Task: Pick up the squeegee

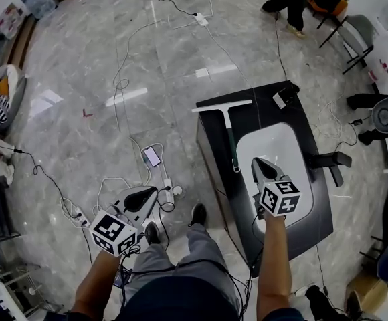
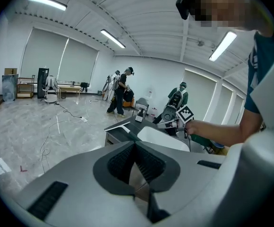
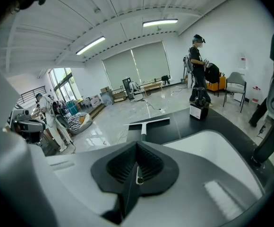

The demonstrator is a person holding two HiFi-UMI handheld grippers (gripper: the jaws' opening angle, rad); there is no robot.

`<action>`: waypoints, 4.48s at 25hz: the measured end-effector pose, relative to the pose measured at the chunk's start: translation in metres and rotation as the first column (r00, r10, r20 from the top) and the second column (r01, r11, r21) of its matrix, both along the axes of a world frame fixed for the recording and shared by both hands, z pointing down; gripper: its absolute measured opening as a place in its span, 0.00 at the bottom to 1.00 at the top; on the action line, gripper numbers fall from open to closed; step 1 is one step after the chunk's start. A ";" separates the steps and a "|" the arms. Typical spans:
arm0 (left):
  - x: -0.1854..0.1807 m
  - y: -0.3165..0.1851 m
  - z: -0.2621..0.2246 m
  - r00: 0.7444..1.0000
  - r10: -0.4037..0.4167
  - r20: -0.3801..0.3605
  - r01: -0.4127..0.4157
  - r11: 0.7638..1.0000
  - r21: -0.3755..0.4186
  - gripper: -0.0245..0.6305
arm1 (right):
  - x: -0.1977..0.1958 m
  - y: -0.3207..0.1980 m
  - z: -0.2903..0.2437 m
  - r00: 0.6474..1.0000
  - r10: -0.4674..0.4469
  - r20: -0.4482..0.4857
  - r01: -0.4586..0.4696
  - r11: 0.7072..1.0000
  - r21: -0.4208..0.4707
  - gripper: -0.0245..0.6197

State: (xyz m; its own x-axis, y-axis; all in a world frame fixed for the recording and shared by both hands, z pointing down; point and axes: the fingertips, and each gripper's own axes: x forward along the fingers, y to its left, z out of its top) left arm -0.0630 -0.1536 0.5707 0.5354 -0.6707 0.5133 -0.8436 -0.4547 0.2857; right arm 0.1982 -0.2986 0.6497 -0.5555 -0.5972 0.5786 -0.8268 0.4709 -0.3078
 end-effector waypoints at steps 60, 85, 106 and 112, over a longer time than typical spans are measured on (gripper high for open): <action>-0.006 -0.016 0.091 1.000 0.012 -0.013 -0.014 0.990 -0.138 0.05 | -0.036 -0.045 0.128 0.997 -0.049 -0.053 0.040 0.987 -0.157 0.06; -0.021 -0.005 0.093 1.000 -0.027 -0.003 0.026 0.990 -0.141 0.05 | -0.062 -0.059 0.135 0.987 -0.118 -0.112 0.109 0.991 -0.080 0.21; -0.047 0.021 0.060 0.997 -0.072 0.012 0.073 0.993 -0.097 0.05 | -0.070 -0.053 0.124 0.997 0.031 -0.073 -0.042 0.988 -0.146 0.20; -0.064 0.030 0.027 0.996 -0.091 0.019 0.092 0.995 -0.043 0.05 | -0.063 -0.040 0.075 0.982 0.155 0.105 -0.135 0.974 -0.179 0.20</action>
State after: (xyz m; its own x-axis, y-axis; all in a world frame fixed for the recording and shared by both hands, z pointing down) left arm -0.1266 -0.1240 0.5976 0.4637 -0.6931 0.5519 -0.8860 -0.3628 0.2888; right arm 0.1349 -0.3385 0.7249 -0.5404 -0.5745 0.6148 -0.8356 0.2806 -0.4723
